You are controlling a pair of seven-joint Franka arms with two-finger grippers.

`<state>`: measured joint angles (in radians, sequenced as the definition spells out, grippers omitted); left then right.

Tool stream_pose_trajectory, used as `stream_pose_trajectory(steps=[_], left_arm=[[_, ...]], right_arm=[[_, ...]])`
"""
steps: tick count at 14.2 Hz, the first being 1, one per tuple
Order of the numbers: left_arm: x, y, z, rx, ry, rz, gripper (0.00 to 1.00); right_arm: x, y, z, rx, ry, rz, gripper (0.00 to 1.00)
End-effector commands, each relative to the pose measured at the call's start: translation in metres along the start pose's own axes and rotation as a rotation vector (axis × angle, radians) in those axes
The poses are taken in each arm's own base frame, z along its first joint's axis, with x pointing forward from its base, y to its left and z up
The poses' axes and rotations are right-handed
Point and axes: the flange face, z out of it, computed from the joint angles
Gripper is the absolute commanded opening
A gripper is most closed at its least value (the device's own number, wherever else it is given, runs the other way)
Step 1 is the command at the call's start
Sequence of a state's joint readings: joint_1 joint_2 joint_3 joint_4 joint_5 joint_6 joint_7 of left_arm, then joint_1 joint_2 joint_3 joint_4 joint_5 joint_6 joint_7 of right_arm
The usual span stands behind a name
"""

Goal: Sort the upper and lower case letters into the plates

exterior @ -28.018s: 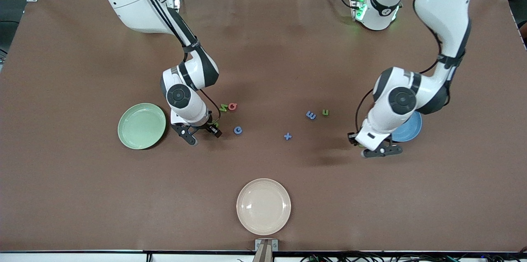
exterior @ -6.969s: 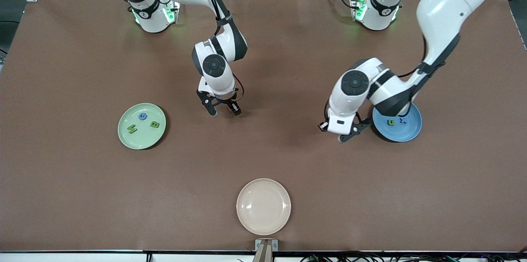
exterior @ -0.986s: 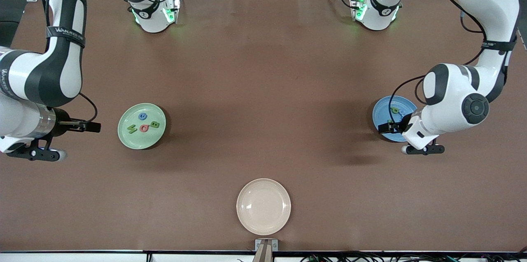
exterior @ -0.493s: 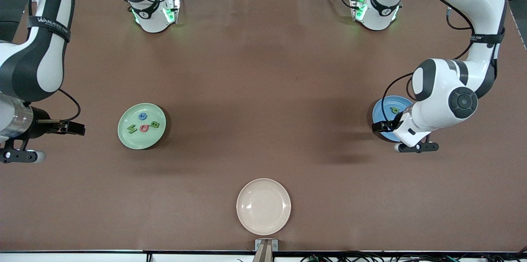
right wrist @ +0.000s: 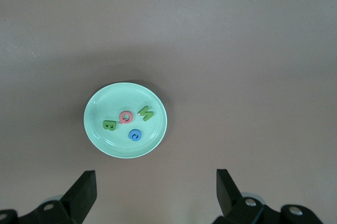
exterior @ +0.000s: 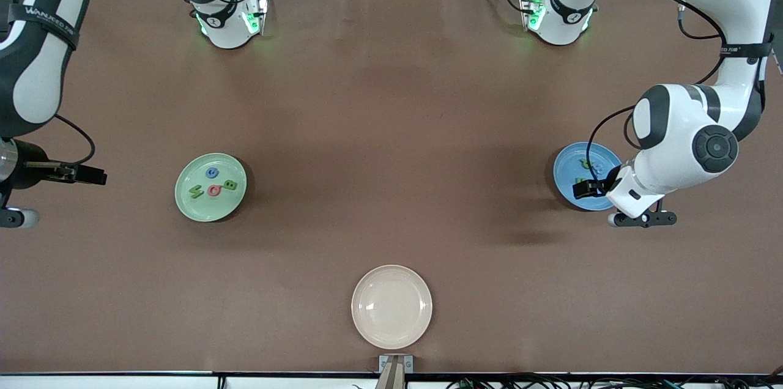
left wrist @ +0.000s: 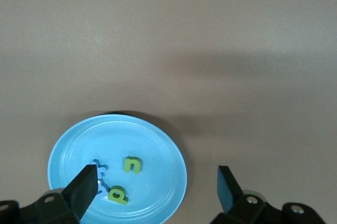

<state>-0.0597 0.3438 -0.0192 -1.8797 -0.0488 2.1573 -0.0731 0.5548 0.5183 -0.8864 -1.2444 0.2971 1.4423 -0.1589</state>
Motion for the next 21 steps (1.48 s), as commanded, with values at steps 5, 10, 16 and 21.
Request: stream_pose_trajectory(steps=[5,10,16,21], left_arm=[[-0.020,-0.004,-0.053,0.012,-0.010,0.036,1.00],[-0.045,-0.012,-0.125,0.011,0.035,0.027,1.00],[-0.083,-0.016,-0.201,0.009,0.106,0.016,1.00],[-0.095,-0.024,-0.245,0.008,0.139,0.010,1.00]], right_arm=[[-0.015,0.024,-0.015,0.121,-0.021,0.094,1.00],[-0.048,0.014,-0.039,0.071,-0.008,0.033,1.00],[-0.092,0.027,-0.043,0.050,-0.003,0.027,1.00],[-0.121,0.029,-0.060,0.057,0.020,0.010,1.00]])
